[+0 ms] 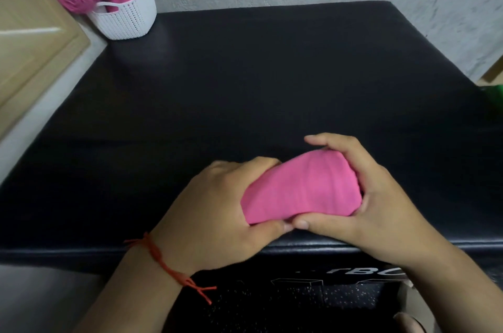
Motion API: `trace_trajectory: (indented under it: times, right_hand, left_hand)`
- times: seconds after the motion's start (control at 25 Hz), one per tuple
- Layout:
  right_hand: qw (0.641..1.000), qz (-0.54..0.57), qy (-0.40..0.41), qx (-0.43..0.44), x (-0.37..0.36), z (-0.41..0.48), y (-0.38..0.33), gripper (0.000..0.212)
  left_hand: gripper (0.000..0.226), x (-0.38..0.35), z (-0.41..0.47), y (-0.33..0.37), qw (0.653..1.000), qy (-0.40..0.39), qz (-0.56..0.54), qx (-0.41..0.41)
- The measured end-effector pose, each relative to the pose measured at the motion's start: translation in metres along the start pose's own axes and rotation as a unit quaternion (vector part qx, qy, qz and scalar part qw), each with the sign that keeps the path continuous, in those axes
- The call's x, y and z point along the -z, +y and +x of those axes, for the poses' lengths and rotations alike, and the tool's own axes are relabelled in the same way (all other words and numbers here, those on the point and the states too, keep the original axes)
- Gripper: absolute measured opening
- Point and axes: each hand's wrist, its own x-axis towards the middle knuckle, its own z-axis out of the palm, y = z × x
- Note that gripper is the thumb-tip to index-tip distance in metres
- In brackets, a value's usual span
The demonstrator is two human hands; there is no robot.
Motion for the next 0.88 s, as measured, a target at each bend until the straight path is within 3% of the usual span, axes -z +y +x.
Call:
trace_trajectory:
  times: [0.12,0.24,0.36,0.44,0.52,0.64,0.8,0.88]
  right_hand:
    - [0.999,0.031,-0.012,-0.021,0.007,0.001,-0.007,0.089]
    - [0.996,0.081,-0.008,-0.034,0.006,0.004,-0.008,0.066]
    - [0.988,0.146,0.012,-0.053,0.001,0.007,-0.013,0.049]
    - [0.984,0.161,0.026,-0.075,-0.003,0.009,-0.016,0.043]
    - [0.977,0.181,0.052,-0.1,-0.008,0.01,-0.017,0.038]
    - [0.971,0.197,0.075,-0.11,-0.012,0.012,-0.015,0.034]
    - [0.975,0.19,0.056,-0.103,-0.015,0.012,-0.013,0.044]
    - [0.972,0.198,0.077,-0.103,-0.018,0.014,-0.013,0.037]
  left_hand:
    - [0.056,0.007,0.001,0.006,0.967,-0.088,-0.23,0.065]
    - [0.051,0.011,0.001,0.01,0.913,-0.165,-0.356,0.112]
    - [0.075,0.01,-0.001,0.018,0.933,-0.152,-0.311,0.095]
    - [0.103,0.009,-0.003,0.025,0.967,-0.111,-0.217,0.072]
    - [0.117,0.006,-0.003,0.031,0.992,-0.057,-0.105,0.028]
    - [0.115,0.001,-0.003,0.03,0.999,-0.002,-0.024,-0.031]
    - [0.108,0.003,-0.002,0.02,0.994,0.015,-0.1,-0.037]
    - [0.107,0.002,-0.003,0.02,0.994,0.021,-0.098,-0.035]
